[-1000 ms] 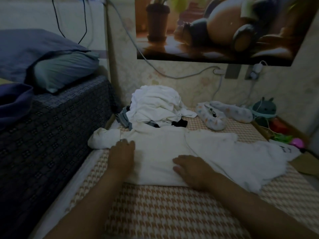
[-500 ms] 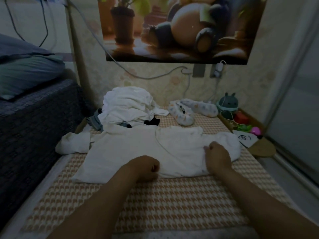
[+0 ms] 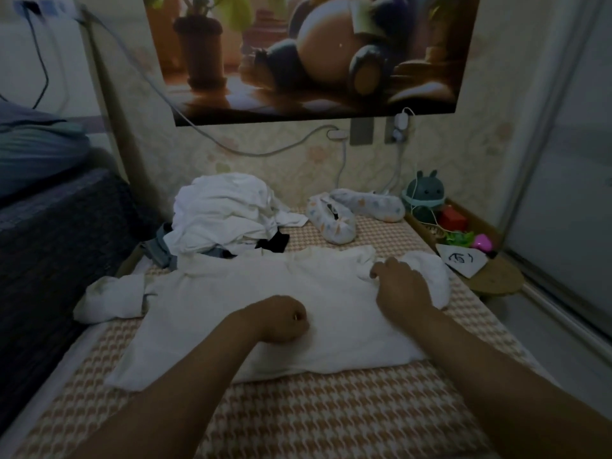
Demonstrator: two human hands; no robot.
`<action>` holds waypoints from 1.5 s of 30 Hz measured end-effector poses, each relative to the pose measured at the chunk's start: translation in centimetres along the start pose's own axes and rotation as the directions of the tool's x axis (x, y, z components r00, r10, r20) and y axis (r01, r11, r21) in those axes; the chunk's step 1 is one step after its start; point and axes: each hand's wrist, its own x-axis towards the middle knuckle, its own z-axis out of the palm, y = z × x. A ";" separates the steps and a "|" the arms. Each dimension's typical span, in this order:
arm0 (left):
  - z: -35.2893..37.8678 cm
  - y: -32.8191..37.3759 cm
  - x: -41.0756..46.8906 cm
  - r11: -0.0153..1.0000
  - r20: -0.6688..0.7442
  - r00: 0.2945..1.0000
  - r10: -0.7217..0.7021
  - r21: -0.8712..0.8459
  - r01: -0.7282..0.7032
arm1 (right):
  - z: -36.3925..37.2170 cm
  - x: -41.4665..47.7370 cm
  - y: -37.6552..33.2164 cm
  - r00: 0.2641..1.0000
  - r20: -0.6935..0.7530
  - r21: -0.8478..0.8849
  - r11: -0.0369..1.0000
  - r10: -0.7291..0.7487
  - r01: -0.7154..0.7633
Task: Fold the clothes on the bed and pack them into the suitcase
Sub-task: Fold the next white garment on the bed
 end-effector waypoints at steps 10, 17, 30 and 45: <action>-2.6 -3.8 12.7 0.992 -0.445 0.894 -0.051 0.079 0.096 | 4.4 9.1 1.5 0.996 -0.004 0.113 0.990 0.084 -0.083; -3.8 -6.1 17.3 0.959 -0.304 0.922 -0.241 0.071 0.274 | 7.5 13.5 3.4 0.951 0.161 0.132 0.949 0.263 -0.285; -1.3 -3.0 20.9 0.982 -0.514 0.846 -0.146 -0.181 0.059 | 7.8 14.7 6.4 0.932 -0.234 0.209 0.951 0.276 -0.229; 3.0 7.8 21.3 0.953 -0.477 0.825 0.304 0.144 -0.268 | 1.0 9.8 15.1 0.866 0.387 -0.161 0.948 0.316 -0.274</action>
